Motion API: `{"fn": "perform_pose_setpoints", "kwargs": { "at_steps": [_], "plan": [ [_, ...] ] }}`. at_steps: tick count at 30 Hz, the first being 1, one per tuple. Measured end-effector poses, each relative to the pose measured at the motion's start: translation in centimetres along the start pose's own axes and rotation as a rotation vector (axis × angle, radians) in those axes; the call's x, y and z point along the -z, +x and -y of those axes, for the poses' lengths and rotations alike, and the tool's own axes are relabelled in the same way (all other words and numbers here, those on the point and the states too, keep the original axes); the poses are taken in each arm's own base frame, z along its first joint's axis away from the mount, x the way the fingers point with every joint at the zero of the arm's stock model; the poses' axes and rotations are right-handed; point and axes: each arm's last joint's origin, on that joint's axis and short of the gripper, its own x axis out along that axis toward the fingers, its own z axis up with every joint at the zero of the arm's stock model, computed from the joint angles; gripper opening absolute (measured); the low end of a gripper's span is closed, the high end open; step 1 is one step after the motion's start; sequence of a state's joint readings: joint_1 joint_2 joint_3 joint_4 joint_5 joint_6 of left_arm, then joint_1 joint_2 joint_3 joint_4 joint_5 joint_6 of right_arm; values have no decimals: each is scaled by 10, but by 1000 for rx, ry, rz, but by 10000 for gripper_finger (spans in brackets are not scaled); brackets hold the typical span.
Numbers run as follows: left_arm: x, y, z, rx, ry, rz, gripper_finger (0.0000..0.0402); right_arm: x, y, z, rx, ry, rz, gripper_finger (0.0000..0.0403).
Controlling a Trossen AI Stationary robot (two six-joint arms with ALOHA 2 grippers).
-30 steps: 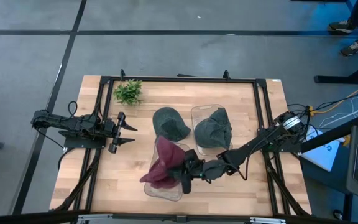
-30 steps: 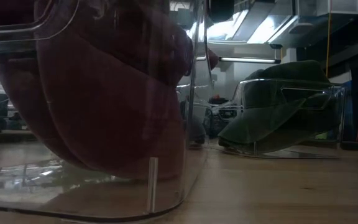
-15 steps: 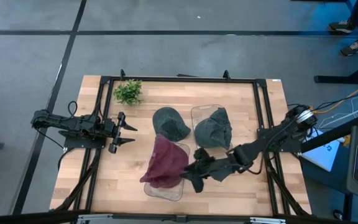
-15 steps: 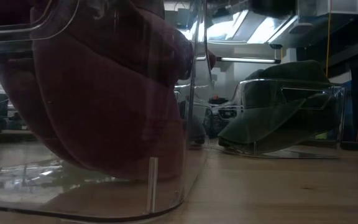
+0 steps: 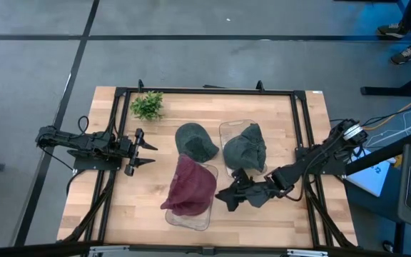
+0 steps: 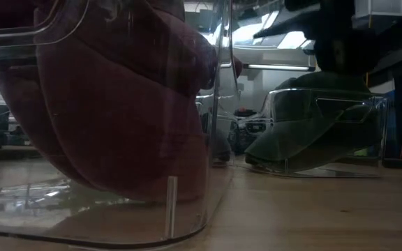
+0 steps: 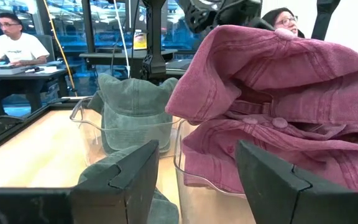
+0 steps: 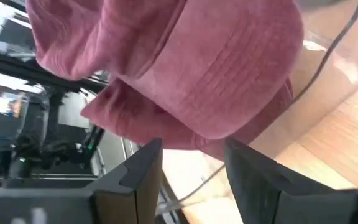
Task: Pick & Place hat
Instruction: Put the red cap into the left transparent bin
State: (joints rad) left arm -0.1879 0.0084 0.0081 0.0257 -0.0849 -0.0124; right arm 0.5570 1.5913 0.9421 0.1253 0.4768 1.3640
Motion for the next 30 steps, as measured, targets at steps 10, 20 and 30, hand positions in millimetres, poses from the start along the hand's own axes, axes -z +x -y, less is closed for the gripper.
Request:
{"fn": "perform_pose_setpoints", "kwargs": {
  "at_steps": [10,20,30],
  "plan": [
    [0,0,0,0,0,0,206,-4,5,27,32,45,21,171],
    [0,0,0,0,0,0,208,-7,14,32,33,22,5,171],
    [0,0,0,0,0,0,209,-11,24,38,37,27,0,171]
  ]
}}
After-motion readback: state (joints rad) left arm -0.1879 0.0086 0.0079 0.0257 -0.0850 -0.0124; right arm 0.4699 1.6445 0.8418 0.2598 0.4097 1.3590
